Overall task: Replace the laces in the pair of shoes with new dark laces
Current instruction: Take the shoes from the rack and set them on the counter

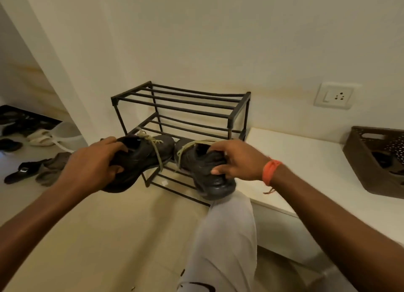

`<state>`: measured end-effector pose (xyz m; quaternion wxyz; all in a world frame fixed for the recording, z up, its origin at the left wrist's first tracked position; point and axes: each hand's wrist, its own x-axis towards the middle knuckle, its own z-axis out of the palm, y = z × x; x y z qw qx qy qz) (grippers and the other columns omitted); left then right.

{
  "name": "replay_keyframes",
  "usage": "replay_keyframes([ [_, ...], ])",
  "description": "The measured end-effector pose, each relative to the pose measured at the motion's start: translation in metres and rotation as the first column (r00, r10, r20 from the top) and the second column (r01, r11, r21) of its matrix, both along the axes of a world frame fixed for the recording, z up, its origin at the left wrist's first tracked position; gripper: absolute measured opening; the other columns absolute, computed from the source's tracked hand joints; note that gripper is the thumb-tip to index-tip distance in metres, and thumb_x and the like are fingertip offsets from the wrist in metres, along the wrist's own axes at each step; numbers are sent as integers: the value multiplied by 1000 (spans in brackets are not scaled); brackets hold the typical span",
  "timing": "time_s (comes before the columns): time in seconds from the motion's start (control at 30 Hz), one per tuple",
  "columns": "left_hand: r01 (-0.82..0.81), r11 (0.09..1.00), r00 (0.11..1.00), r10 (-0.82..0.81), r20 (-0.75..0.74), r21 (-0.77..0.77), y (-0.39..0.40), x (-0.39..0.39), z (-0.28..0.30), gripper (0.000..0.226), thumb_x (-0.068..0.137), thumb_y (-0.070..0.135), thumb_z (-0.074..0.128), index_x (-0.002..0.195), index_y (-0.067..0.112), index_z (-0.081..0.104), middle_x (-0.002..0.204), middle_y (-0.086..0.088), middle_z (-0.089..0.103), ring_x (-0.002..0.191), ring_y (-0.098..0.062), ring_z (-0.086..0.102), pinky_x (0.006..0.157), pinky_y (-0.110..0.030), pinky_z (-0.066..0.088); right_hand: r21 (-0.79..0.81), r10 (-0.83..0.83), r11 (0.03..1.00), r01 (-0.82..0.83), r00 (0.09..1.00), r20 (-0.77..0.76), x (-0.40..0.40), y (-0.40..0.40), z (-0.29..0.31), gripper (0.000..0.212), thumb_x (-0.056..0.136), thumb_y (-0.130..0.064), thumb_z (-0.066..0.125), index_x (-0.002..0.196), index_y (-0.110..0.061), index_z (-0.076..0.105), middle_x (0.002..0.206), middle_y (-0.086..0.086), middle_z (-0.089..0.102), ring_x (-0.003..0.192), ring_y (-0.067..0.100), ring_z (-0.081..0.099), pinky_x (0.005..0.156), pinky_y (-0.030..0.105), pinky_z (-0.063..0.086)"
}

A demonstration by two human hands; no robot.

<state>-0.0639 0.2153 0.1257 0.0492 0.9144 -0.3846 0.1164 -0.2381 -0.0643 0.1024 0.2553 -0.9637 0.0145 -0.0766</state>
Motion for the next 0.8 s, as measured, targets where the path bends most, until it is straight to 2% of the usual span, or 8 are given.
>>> replay_keyframes([
  [0.1, 80, 995, 997, -78, 24, -58, 15, -32, 15, 45, 70, 15, 82, 111, 22, 64, 96, 12, 54, 78, -11, 53, 58, -27, 43, -92, -61, 994, 60, 998, -6, -58, -8, 28, 36, 81, -19, 76, 115, -20, 65, 103, -2, 66, 83, 7, 60, 82, 29, 52],
  [0.2, 140, 982, 990, -137, 31, -125, 6, -57, 25, 45, 72, 17, 81, 112, 25, 62, 97, 14, 53, 80, -12, 54, 62, -30, 46, -195, -188, 963, 188, 982, 17, -111, -29, 50, 39, 78, -16, 78, 115, -21, 66, 105, -4, 65, 75, -4, 54, 79, 28, 50],
  [0.27, 195, 965, 981, -187, 60, -176, -11, -70, 26, 45, 72, 18, 81, 111, 27, 61, 98, 14, 54, 82, -13, 55, 64, -32, 47, -239, -289, 928, 286, 957, 24, -146, -47, 59, 41, 76, -14, 80, 113, -23, 66, 107, -6, 64, 77, -2, 54, 81, 31, 52],
  [0.37, 283, 926, 959, -267, 99, -249, -44, -88, 30, 45, 72, 18, 81, 111, 28, 59, 103, 12, 57, 85, -16, 57, 66, -34, 47, -255, -419, 874, 414, 907, 38, -187, -73, 60, 42, 73, -10, 81, 110, -24, 68, 107, -8, 65, 86, 9, 60, 84, 37, 55],
  [0.5, 417, 841, 906, -414, 87, -345, -114, -104, 35, 44, 74, 14, 79, 112, 23, 61, 112, 5, 60, 95, -20, 59, 72, -34, 45, -251, -549, 804, 538, 835, 34, -228, -101, 41, 44, 71, -10, 82, 111, -25, 68, 103, -11, 64, 89, 8, 61, 85, 31, 54],
  [0.6, 482, 795, 864, -502, 48, -368, -184, -112, 25, 41, 75, 16, 78, 111, 24, 59, 112, 5, 59, 97, -16, 56, 74, -30, 42, -193, -625, 763, 617, 780, 19, -244, -112, 15, 45, 72, -13, 82, 114, -23, 68, 105, -6, 66, 93, 13, 63, 86, 32, 53],
  [0.73, 489, 795, 840, -540, -53, -358, -277, -119, -11, 38, 78, 17, 75, 111, 21, 57, 111, 2, 60, 98, -21, 58, 79, -37, 50, -40, -705, 708, 705, 709, 0, -252, -112, -22, 41, 75, -14, 81, 113, -20, 68, 99, -3, 66, 89, 14, 64, 83, 29, 53],
  [0.8, 486, 808, 844, -533, -61, -335, -309, -122, -35, 35, 79, 16, 72, 110, 19, 57, 109, -1, 59, 94, -24, 59, 78, -39, 51, 63, -722, 691, 720, 692, 16, -251, -106, -34, 37, 73, -19, 82, 108, -21, 70, 95, -6, 69, 86, 9, 65, 82, 34, 56],
])
